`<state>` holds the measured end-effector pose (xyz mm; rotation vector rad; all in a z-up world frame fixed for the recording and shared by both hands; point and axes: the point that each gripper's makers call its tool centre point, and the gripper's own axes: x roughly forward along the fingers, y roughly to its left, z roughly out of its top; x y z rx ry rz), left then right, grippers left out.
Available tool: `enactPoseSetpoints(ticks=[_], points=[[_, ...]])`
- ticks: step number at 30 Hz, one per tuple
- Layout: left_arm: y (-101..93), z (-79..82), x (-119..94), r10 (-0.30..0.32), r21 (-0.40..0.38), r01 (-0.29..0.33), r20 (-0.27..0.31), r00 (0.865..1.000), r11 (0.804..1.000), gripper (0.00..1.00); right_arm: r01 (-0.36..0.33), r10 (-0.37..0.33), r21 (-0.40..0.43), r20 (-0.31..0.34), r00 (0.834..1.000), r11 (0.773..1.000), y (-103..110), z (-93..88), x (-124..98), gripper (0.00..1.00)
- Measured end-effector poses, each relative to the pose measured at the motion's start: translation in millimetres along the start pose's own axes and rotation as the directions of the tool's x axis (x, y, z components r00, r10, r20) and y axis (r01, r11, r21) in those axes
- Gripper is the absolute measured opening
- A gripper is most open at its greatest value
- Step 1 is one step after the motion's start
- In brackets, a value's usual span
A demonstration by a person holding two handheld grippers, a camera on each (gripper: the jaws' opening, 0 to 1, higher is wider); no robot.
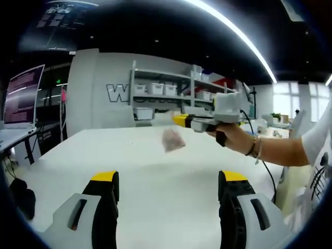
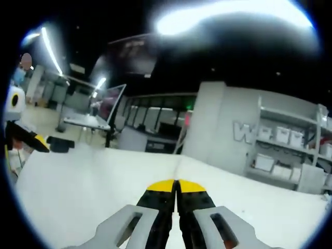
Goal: Open the resealable bag by pulling the two sides of the seal apart until the entire bag opening is separated and visibly accessible.
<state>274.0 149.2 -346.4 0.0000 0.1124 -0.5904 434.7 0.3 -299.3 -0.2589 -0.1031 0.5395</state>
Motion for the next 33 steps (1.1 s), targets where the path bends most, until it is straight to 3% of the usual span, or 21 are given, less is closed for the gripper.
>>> enactPoseSetpoints(ticks=[33], points=[[-6.5, -11.6, 10, -0.02, -0.006, 0.02, -0.027, 0.999, 1.0, 0.77, -0.01, 0.006, 0.079, 0.051, 0.999, 0.997, 12, -0.3, -40, 0.0]])
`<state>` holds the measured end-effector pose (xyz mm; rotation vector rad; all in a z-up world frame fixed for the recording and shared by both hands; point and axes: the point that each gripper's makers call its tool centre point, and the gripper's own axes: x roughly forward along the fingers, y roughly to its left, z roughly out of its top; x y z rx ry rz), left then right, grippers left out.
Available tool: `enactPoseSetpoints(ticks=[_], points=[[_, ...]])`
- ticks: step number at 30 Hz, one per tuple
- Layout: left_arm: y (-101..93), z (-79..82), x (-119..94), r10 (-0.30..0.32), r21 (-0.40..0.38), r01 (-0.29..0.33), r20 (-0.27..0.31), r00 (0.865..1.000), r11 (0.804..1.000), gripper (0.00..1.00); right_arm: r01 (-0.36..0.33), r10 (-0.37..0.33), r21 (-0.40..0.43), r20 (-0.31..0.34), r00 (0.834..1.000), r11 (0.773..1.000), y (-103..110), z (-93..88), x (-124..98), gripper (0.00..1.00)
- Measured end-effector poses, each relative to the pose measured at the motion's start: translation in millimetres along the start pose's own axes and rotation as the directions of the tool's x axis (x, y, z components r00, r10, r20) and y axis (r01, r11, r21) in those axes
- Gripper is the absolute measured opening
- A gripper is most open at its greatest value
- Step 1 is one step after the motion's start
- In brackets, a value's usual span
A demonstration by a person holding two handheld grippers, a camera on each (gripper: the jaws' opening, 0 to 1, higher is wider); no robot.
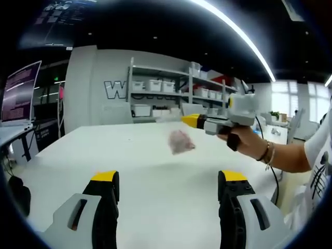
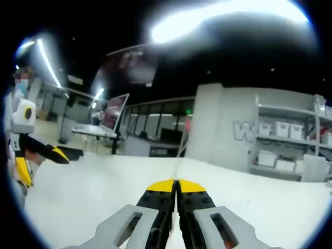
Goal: Open the resealable bag by pulling the two sides of the seal apart until the entire bag opening is separated and visibly accessible.
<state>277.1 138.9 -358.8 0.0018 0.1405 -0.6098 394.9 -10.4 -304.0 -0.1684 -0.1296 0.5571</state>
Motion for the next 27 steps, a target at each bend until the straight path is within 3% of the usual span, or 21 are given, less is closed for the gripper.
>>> enactPoseSetpoints(ticks=[27], points=[[-3.5, -6.1, 3, -0.015, -0.008, 0.015, -0.011, 1.0, 1.0, 0.76, -0.017, 0.015, 0.047, 0.03, 0.999, 0.999, 22, 2.7, -45, 0.0]])
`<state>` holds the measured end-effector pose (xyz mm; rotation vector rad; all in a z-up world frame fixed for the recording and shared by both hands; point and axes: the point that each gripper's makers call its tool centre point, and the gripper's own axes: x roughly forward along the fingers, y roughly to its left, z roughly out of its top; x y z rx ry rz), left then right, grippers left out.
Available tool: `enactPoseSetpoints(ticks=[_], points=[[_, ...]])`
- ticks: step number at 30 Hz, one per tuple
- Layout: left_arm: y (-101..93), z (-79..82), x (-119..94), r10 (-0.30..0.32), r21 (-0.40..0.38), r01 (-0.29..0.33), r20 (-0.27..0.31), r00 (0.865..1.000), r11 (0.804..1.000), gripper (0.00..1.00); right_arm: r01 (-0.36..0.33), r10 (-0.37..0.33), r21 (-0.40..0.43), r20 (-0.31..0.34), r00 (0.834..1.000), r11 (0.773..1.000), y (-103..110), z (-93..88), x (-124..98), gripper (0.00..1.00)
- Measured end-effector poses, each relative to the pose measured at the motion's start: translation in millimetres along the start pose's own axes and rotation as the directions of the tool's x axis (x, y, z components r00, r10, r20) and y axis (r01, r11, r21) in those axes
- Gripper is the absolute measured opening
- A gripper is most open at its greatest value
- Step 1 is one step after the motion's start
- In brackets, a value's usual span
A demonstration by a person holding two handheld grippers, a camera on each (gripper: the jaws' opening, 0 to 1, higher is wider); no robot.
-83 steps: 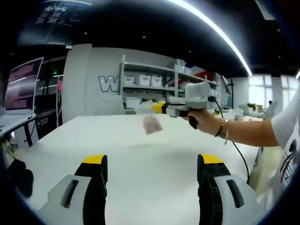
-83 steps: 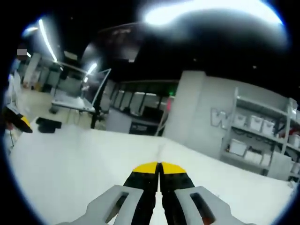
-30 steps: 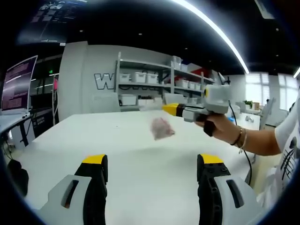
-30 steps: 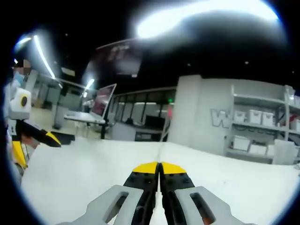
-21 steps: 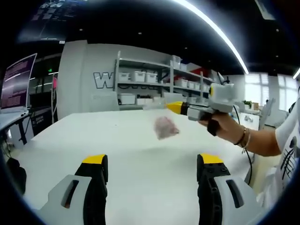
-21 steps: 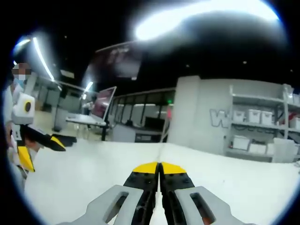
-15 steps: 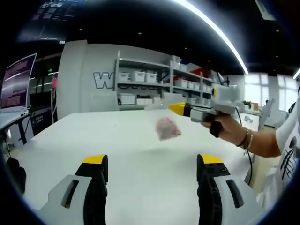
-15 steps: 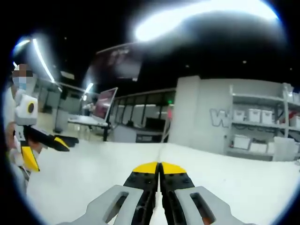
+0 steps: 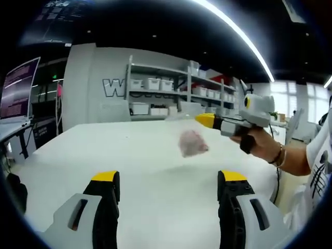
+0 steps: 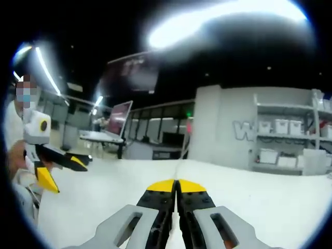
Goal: Open the resealable bag by pulling the two sides of the seal apart until the entire bag opening is separated and visibly accessible.
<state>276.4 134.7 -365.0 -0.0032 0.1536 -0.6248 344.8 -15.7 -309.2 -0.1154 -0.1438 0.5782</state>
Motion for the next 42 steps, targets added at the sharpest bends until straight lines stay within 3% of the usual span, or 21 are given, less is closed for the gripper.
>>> enactPoseSetpoints(ticks=[24, 25, 26, 32, 42], points=[[-3.7, -4.3, 4, -0.015, 0.001, 0.015, -0.013, 1.0, 1.0, 0.75, -0.013, 0.012, 0.046, 0.029, 1.0, 0.999, 20, 5.1, -28, 0.0], [-3.5, -4.6, 3, -0.015, 0.0, 0.015, -0.014, 1.0, 1.0, 0.75, -0.015, 0.013, 0.053, 0.026, 1.0, 0.998, -6, 4.2, -15, 0.0], [-3.2, -4.9, 3, -0.014, 0.0, 0.014, -0.015, 1.0, 1.0, 0.75, -0.016, 0.014, 0.054, 0.026, 1.0, 0.998, -15, 3.9, -11, 0.0], [-3.5, -6.5, 3, -0.021, 0.002, 0.021, -0.019, 1.0, 1.0, 0.74, -0.019, 0.017, 0.06, 0.031, 0.999, 0.998, -45, 7.8, -8, 0.0], [-6.9, -9.3, 5, -0.036, 0.006, 0.037, -0.027, 0.999, 0.999, 0.74, -0.032, 0.028, 0.084, 0.049, 0.998, 0.996, 2, 12.8, -43, 0.0]])
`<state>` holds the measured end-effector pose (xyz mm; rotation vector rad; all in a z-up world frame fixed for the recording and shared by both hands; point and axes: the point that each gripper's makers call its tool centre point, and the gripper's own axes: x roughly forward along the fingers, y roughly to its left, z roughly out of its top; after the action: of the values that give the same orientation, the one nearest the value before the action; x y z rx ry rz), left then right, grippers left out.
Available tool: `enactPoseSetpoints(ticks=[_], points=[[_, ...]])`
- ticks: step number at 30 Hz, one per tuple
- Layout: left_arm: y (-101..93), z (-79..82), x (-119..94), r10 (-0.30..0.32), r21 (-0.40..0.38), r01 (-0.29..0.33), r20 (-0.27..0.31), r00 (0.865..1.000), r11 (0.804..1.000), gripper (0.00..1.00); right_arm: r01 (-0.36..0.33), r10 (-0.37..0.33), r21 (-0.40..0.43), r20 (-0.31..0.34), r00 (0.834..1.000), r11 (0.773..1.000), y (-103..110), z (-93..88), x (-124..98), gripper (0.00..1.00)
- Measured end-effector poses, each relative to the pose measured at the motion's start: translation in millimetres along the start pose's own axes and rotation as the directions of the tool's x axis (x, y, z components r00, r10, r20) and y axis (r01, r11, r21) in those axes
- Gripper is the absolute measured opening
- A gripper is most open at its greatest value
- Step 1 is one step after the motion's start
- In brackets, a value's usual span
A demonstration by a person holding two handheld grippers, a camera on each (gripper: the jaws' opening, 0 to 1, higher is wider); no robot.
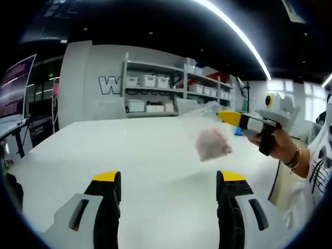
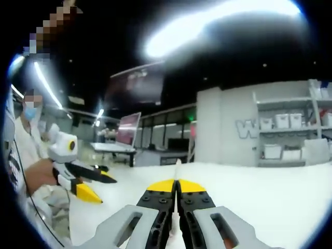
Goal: Open the resealable bag by pulling the two sides of the seal apart until the entire bag opening is separated and visibly accessible.
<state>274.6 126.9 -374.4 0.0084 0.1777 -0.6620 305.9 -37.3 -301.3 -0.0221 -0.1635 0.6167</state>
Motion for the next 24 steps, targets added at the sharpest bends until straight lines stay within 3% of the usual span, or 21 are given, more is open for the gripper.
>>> enactPoseSetpoints(ticks=[8, 17, 24], points=[[-4.7, -3.0, 2, -0.023, 0.004, 0.023, -0.009, 1.0, 1.0, 0.73, -0.003, 0.003, 0.029, -0.013, 1.0, 1.0, 30, -8.3, -23, 0.0], [-16.2, -1.0, 5, -0.067, 0.024, 0.067, -0.007, 0.998, 0.997, 0.71, -0.004, 0.005, 0.048, -0.008, 1.0, 0.999, 38, -9.3, -35, 0.0], [-23.0, -4.8, 8, -0.091, 0.029, 0.092, -0.017, 0.996, 0.995, 0.69, -0.02, 0.02, 0.008, -0.015, 1.0, 1.0, 42, -11.3, -40, 0.0]])
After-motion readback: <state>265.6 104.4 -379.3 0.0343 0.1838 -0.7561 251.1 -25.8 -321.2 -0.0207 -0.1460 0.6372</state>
